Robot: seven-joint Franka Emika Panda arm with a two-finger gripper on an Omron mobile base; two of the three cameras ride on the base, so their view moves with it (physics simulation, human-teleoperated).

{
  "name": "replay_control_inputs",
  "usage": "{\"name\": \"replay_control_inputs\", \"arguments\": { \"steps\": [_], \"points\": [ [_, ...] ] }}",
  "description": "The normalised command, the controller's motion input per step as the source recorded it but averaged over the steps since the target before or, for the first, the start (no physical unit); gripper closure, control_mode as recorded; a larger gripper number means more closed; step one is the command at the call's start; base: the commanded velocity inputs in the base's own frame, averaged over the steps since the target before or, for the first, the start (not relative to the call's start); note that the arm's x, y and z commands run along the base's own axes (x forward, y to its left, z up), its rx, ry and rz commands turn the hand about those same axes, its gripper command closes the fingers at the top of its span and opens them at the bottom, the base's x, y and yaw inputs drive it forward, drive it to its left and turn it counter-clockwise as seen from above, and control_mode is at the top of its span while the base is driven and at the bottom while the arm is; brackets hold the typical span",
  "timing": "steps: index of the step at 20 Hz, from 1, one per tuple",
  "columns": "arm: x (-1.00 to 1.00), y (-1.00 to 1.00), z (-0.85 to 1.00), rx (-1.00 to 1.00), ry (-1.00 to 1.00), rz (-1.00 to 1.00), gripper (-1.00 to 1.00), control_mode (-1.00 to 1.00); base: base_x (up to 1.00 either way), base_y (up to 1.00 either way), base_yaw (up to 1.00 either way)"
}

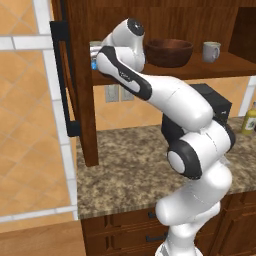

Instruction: Gather all objects into one cabinet and sort the glasses and bowls to opposite sides.

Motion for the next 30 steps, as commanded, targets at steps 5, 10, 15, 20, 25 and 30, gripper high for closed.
{"name": "replay_control_inputs", "arguments": {
  "steps": [5, 10, 15, 20, 25, 30],
  "points": [
    [-0.82, -0.5, 0.0, 0.02, -0.11, -0.13, -1.0, -1.0, 0.0, 0.0, 0.0],
    [-0.85, -0.47, 0.0, 0.02, -0.07, -0.18, -1.0, -1.0, 0.0, 0.0, 0.0],
    [-0.5, -0.3, 0.0, 0.0, -0.08, -0.14, -1.0, -1.0, 0.0, 0.0, 0.0],
    [-0.21, -0.33, 0.1, 0.0, -0.02, -0.18, -1.0, -1.0, 0.0, 0.0, 0.0],
    [0.0, -0.58, 0.28, 0.02, 0.0, -0.2, -1.0, -1.0, 0.0, 0.0, 0.0],
    [0.0, -0.72, 0.24, 0.06, 0.02, -0.18, -1.0, -1.0, 0.0, 0.0, 0.0]
  ]
}}
